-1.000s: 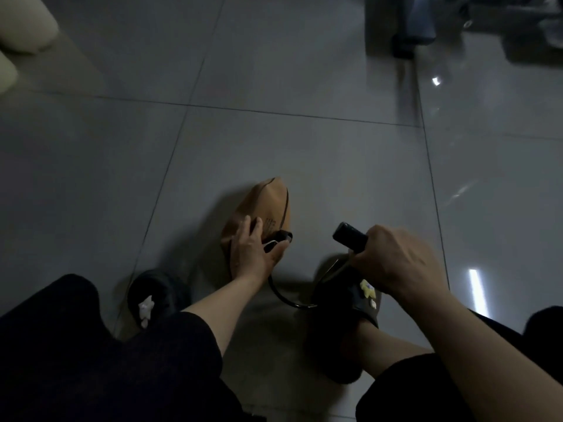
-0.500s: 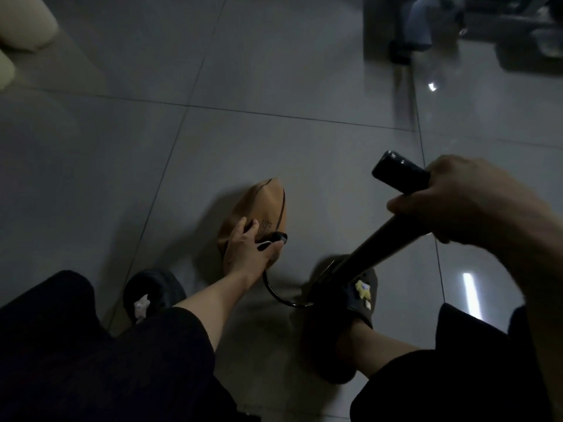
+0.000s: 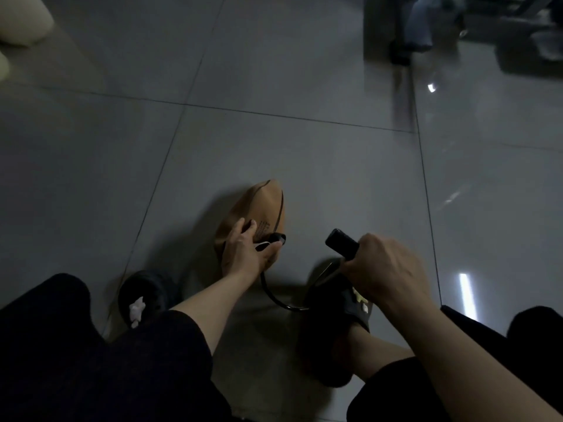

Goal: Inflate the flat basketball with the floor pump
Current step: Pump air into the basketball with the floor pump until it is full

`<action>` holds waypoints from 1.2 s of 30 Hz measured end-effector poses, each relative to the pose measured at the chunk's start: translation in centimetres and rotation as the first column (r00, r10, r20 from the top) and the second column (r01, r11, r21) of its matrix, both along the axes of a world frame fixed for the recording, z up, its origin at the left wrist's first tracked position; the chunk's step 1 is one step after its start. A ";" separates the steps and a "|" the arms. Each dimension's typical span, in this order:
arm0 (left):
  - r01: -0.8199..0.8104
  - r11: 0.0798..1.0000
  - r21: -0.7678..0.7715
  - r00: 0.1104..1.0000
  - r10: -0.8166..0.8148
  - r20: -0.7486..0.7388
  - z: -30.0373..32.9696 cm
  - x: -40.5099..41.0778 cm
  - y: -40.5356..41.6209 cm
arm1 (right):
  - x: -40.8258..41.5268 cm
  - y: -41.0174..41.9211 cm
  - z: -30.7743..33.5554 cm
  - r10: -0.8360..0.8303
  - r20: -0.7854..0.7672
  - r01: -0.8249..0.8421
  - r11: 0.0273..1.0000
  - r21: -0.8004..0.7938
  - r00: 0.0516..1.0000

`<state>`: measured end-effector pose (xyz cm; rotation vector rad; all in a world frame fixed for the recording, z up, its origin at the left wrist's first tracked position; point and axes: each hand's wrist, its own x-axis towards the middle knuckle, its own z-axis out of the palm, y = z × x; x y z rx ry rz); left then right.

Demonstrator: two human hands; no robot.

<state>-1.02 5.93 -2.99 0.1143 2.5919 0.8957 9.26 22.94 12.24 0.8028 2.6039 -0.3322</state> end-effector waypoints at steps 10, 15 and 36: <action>0.025 1.000 -0.014 1.000 -0.025 0.007 1.6 -0.9 -0.1 | -1.5 3.4 9.3 -0.032 -0.062 0.031 0.999 -0.013 0.998; 0.029 0.999 -0.014 0.999 -0.029 0.022 1.6 -1.3 -0.3 | -0.8 0.8 5.3 -0.018 -0.052 0.019 1.000 0.010 0.998; 0.163 0.983 0.086 0.976 -0.148 -0.163 3.1 -0.6 0.8 | -0.8 3.4 9.1 -0.050 -0.035 0.049 0.999 -0.012 0.998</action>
